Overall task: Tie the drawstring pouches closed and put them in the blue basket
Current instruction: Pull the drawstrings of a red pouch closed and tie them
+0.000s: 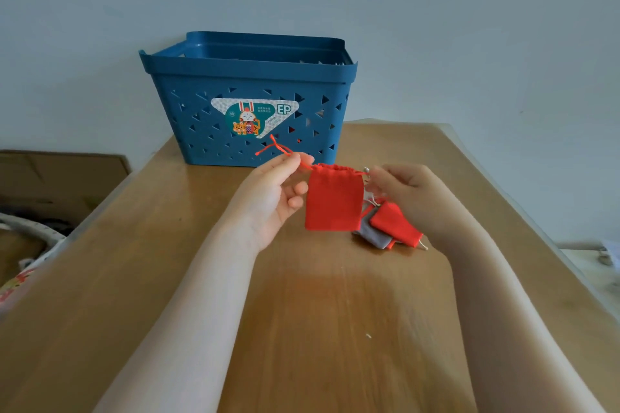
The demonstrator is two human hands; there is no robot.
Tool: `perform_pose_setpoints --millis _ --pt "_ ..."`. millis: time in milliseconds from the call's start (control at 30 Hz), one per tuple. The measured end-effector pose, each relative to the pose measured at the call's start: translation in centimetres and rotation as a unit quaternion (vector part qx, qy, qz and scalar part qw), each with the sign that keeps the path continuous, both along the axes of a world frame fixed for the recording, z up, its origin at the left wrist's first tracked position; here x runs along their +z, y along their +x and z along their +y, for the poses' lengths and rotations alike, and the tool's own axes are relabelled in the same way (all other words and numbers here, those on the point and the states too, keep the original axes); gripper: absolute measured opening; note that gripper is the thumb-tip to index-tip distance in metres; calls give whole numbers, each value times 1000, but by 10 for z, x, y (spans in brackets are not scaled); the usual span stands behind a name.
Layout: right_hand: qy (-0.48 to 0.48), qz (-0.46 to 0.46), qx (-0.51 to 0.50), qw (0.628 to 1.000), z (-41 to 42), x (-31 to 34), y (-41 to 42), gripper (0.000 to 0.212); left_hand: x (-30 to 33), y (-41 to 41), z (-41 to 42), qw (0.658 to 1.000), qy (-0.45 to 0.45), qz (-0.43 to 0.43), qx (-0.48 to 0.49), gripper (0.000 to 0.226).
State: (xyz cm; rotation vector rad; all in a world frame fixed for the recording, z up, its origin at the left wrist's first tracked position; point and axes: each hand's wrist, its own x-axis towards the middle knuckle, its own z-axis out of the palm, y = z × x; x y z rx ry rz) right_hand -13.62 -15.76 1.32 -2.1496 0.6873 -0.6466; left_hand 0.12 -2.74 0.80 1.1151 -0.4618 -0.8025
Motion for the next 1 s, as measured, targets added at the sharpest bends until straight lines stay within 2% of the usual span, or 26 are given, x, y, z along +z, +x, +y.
perform_pose_setpoints --millis 33,100,133,300,433,533,600,667,733,767,867,933,1000 --pt "86 -56 -2 995 0 -1 1 38 0 1 1 1000 -1 15 4 24" --pt "252 -154 23 955 3 1 4 40 1 5 4 998 -15 61 3 27" --pt "297 -181 36 937 5 2 4 41 1 6 5 996 -30 86 -2 28" --pt "356 -218 -17 908 -4 -1 2 35 0 17 10 991 -48 126 15 28" --pt "498 -248 -59 829 -8 -11 8 31 -6 14 4 990 -22 133 39 27" --pt "590 -260 -62 761 -4 -21 15 48 -13 9 -2 988 -2 138 62 30" --pt "639 -269 -56 718 -4 -29 18 52 -16 8 -4 984 -9 161 70 29" --pt "658 -262 -57 704 -4 -38 19 48 -17 8 -5 975 -52 202 71 29" --pt "654 -247 -53 713 -4 -45 22 48 -18 7 -6 975 -64 200 68 31" --pt "641 -239 -51 727 -3 -45 24 51 -19 6 -7 983 -39 170 64 31" --pt "552 -218 -8 805 5 -30 27 53 -19 0 -8 993 99 -37 52 28" --pt "475 -206 67 853 13 -15 25 45 -16 -6 -8 965 169 -198 42 32" --pt "387 -169 114 899 22 -2 20 39 -14 -16 -8 922 194 -335 6 37"
